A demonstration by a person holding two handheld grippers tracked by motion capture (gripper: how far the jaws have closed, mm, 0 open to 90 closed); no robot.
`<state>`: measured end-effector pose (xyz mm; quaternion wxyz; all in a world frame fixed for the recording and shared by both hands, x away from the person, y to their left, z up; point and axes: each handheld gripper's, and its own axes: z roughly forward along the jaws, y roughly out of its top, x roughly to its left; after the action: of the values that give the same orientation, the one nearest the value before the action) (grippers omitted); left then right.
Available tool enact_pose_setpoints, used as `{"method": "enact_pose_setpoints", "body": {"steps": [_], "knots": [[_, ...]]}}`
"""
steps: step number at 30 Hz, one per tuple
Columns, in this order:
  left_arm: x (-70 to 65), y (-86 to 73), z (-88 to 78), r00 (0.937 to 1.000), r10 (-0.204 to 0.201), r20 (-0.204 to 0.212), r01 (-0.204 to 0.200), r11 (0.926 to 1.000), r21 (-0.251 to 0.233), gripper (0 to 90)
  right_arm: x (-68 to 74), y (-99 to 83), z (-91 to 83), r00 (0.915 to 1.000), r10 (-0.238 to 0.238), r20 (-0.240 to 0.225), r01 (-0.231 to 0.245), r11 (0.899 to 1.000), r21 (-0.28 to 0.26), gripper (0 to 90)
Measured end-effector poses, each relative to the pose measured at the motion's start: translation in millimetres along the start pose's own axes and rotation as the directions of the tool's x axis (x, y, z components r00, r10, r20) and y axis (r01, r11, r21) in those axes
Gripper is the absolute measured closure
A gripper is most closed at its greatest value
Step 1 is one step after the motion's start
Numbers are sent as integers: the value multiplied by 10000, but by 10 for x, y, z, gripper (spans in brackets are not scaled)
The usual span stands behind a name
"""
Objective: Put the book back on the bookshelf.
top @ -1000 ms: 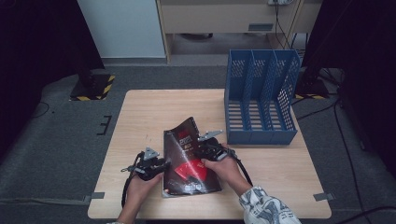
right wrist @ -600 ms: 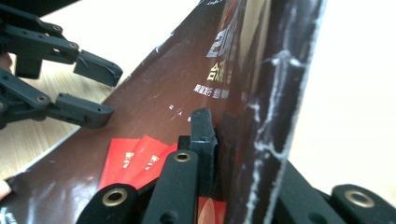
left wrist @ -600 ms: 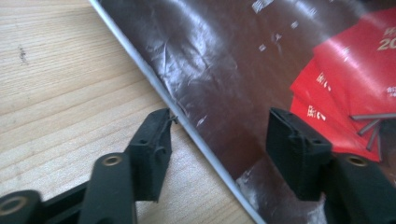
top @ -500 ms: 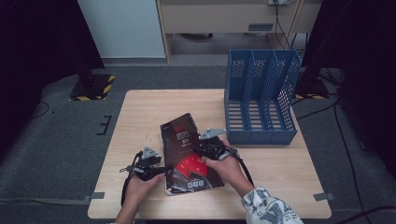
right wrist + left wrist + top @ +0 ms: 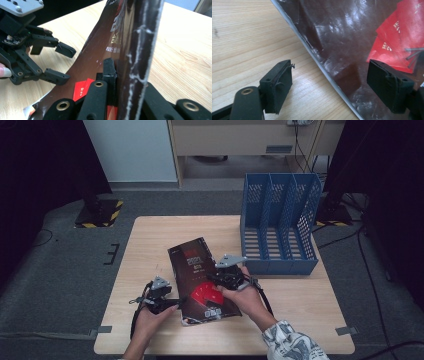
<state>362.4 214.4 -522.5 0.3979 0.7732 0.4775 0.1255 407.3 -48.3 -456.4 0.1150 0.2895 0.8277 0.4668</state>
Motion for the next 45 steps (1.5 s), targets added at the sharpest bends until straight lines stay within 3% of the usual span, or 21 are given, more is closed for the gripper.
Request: {"method": "enact_pose_setpoints", "body": {"steps": [3,7,10,13,17,19,23,26,30,33,45], "knots": [[0,-17,39,9994,-71,324,66,9998,176,190,13,18,-14,10000,-14,-51,13,10000,-97,857],[-2,-16,54,9989,-95,458,84,9997,235,191,17,42,-28,10000,-25,-91,23,9998,-174,861],[-25,-9,53,9977,92,667,-110,9996,260,203,14,55,-36,9998,-41,-174,36,9996,-263,864],[-45,-12,82,9946,-22,1034,-15,9993,361,231,30,66,-37,9997,-8,-242,0,9994,-339,866],[-62,2,116,9939,124,1098,-172,9989,433,252,48,79,-31,9995,-84,-290,73,9992,-382,867],[-46,4,105,9944,129,1049,-178,9988,462,286,59,90,-28,9994,-151,-297,138,9990,-421,867],[6,6,71,9938,-220,1088,174,9989,429,415,68,91,-23,9992,-187,-344,171,9987,-480,868],[16,19,41,9951,-460,871,435,9986,296,485,66,86,-26,9991,-199,-373,178,9984,-536,868],[27,33,0,9957,-433,814,425,9990,115,659,63,84,-34,9991,-213,-366,192,9983,-553,868],[34,38,-21,9950,-396,913,388,9992,111,726,61,83,-37,9991,-254,-350,234,9980,-581,868],[47,77,-96,9939,-271,1071,286,9995,-123,825,58,95,-47,9982,-491,-348,467,9965,-691,866]]}}
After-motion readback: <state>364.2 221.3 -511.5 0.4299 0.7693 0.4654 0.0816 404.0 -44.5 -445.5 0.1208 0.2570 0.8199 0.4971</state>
